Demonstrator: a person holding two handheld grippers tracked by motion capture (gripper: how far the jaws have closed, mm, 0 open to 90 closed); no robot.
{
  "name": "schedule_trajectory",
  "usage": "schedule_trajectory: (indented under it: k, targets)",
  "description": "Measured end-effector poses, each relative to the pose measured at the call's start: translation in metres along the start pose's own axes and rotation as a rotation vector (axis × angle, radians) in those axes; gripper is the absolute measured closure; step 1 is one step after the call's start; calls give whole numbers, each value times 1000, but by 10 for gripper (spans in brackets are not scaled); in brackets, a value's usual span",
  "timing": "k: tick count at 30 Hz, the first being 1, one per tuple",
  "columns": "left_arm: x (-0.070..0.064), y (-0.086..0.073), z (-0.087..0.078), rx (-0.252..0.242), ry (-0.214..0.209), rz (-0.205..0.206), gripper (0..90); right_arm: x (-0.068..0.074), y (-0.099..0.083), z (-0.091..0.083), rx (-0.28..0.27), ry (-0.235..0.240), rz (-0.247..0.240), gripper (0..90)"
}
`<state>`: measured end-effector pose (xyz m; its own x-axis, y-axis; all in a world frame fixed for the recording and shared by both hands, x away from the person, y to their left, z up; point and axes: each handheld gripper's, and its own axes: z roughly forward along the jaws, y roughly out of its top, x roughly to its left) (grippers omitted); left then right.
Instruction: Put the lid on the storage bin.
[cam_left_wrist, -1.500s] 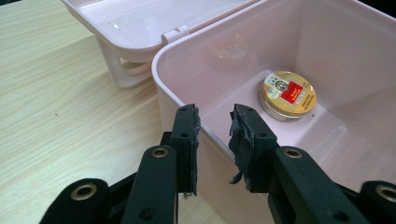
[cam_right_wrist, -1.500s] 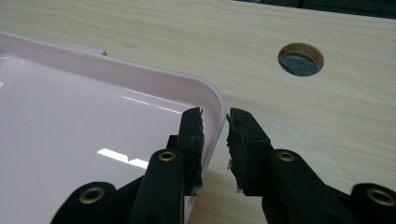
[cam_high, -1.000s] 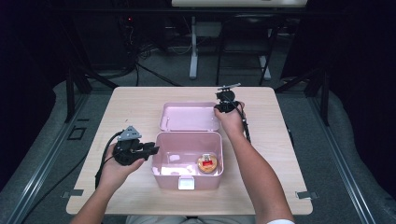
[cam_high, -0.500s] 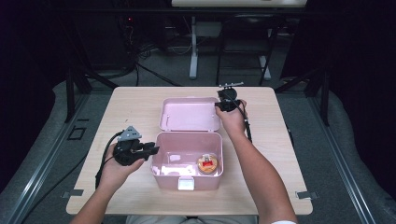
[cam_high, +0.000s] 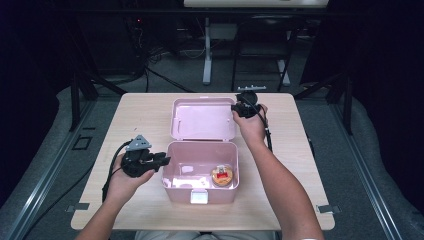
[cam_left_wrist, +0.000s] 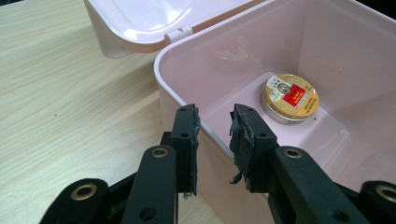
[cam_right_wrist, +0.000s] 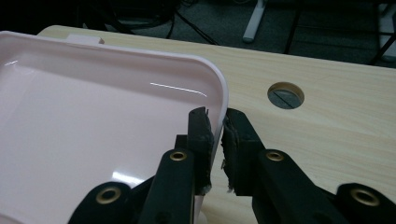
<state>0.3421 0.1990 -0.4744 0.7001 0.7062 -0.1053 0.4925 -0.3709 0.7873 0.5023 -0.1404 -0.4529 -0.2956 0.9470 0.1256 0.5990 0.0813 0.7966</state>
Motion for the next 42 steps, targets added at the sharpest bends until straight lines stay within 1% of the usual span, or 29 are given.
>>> schedule_trajectory:
  k: [11, 18, 25, 34, 38, 42]
  targets:
    - [0, 0, 0, 2, 4, -1, 707, 3, 5, -14, -43, 4, -15, 826]
    - [0, 0, 1, -2, 3, -3, 705, 4, 5, -20, -58, 5, -12, 830]
    - [0, 0, 1, -2, 7, -4, 705, 6, 5, -28, -87, 10, -12, 836]
    - [-1, 0, 1, 0, 9, -4, 705, 10, 4, -40, -127, 6, -40, 838]
    - [-1, 0, 0, 2, 11, -6, 705, 12, 4, -45, -142, 0, -64, 838]
    - [-1, 0, 0, 2, 12, -6, 705, 13, 3, -47, -151, 3, -64, 838]
